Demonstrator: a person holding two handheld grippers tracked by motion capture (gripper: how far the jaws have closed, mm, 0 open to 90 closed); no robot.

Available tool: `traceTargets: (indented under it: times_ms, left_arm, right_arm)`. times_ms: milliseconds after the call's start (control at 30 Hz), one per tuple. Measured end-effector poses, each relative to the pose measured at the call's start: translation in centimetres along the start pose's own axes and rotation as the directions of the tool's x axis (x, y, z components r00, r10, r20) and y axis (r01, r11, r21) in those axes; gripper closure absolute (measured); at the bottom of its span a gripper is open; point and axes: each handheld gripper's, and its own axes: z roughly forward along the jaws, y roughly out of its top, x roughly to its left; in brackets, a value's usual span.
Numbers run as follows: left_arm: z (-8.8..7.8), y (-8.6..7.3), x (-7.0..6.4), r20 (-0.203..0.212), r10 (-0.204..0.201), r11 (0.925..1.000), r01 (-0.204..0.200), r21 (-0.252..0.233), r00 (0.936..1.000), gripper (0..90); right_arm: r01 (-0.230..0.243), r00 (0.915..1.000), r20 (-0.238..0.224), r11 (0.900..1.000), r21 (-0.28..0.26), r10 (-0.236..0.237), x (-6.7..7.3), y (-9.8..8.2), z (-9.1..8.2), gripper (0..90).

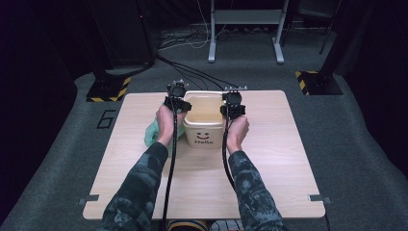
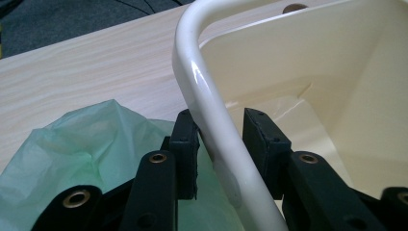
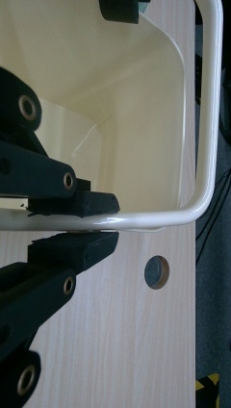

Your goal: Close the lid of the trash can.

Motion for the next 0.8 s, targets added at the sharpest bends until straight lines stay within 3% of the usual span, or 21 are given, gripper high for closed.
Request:
traceTargets:
  times_ms: [367, 633, 800]
  left_arm:
    - [1.2, 0.0, 0.4, 0.021, 0.012, 0.9993, -0.013, 0.036, 0.9997, 69.1]
    - [1.6, 0.2, 0.0, 0.019, 0.034, 0.9985, -0.035, 0.042, 0.9992, 69.9]
    - [1.6, 0.3, 0.3, 0.019, 0.031, 0.9989, -0.031, 0.035, 0.9994, 70.7]
  right_arm:
    - [0.05, 0.9987, 0.007, 0.998, 0.022, -0.05, 0.1, 0.1, -0.2, 77.1]
    - [0.021, 0.9997, -0.011, 0.999, 0.046, -0.02, -0.4, -0.4, -0.2, 74.9]
    - [0.027, 0.9996, -0.012, 0.999, 0.047, -0.026, -0.3, -0.5, 0.0, 75.7]
